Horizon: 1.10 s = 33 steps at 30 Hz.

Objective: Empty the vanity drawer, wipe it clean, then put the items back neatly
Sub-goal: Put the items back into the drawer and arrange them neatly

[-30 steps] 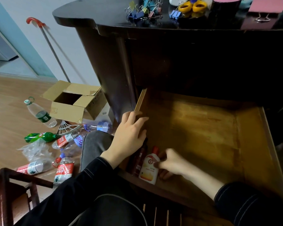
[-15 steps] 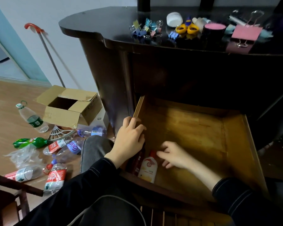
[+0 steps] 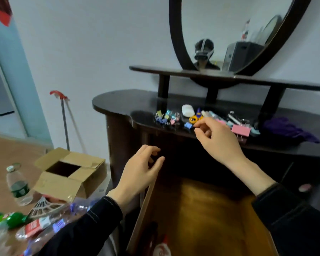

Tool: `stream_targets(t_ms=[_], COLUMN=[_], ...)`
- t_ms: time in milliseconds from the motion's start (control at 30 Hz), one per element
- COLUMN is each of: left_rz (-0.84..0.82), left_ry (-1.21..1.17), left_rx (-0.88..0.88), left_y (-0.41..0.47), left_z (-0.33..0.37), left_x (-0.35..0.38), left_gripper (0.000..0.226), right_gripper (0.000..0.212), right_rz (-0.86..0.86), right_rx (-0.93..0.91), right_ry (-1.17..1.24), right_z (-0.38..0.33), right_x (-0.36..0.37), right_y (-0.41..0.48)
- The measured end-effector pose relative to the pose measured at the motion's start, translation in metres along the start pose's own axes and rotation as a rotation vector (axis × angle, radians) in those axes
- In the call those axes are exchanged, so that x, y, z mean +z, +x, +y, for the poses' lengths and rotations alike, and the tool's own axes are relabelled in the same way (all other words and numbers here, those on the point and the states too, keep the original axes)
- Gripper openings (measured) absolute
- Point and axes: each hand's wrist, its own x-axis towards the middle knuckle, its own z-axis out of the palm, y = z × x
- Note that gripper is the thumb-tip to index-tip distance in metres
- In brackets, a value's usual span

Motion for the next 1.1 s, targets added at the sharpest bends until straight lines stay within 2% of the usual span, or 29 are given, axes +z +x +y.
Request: stream_targets(t_ms=[100,167,300,400,500,567,767,867,967,1033,1100], left_rz=[0.062,0.095,0.096,-0.009,-0.172,-0.246,-0.364,-0.382,-0.378,-0.383,-0.38], left_ry=[0.052,0.1,0.264,0.32,0.132,0.068,0.282,0.275,0.29,0.298,0.292], left_rx=[0.113,0.193,0.271,0.151,-0.023,-0.069,-0.055,-0.06,-0.054,-0.056,-0.052], left_y=[0.032,0.055,0.114,0.155,0.179,0.187,0.194,0.194,0.194,0.196,0.196], left_z=[0.016,0.023,0.028,0.022,0.01,0.002,-0.005,-0.005,-0.005,-0.006,-0.008], left_x=[-0.016,-0.02,-0.012,0.002,0.015,0.02,0.028,0.028,0.028,0.03,0.031], left_gripper=[0.028,0.027,0.035,0.058,0.097,0.113,0.099,0.096,0.095,0.095,0.095], right_gripper=[0.004,0.009,0.015,0.016,0.015,0.016,0.02,0.018,0.006,0.018,0.028], right_rz=[-0.086,-0.145,-0.139,-0.115,-0.076,-0.059,-0.03,0.035,-0.118,-0.199,-0.21], right_rx=[0.12,0.135,0.168,0.2,0.234,0.252,0.324,0.285,0.319,0.326,0.313], right_ry=[-0.093,-0.181,-0.201,-0.051,0.086,0.149,0.272,0.063,-0.156,-0.234,-0.295], right_z=[0.019,0.031,0.033,0.031,0.033,0.034,0.039,0.04,0.037,0.037,0.037], right_x=[0.008,0.016,0.02,0.015,0.011,0.011,0.006,0.006,0.015,0.025,0.038], right_y=[0.035,0.047,0.056,0.053,0.053,0.054,0.068,0.095,0.128,0.147,0.161])
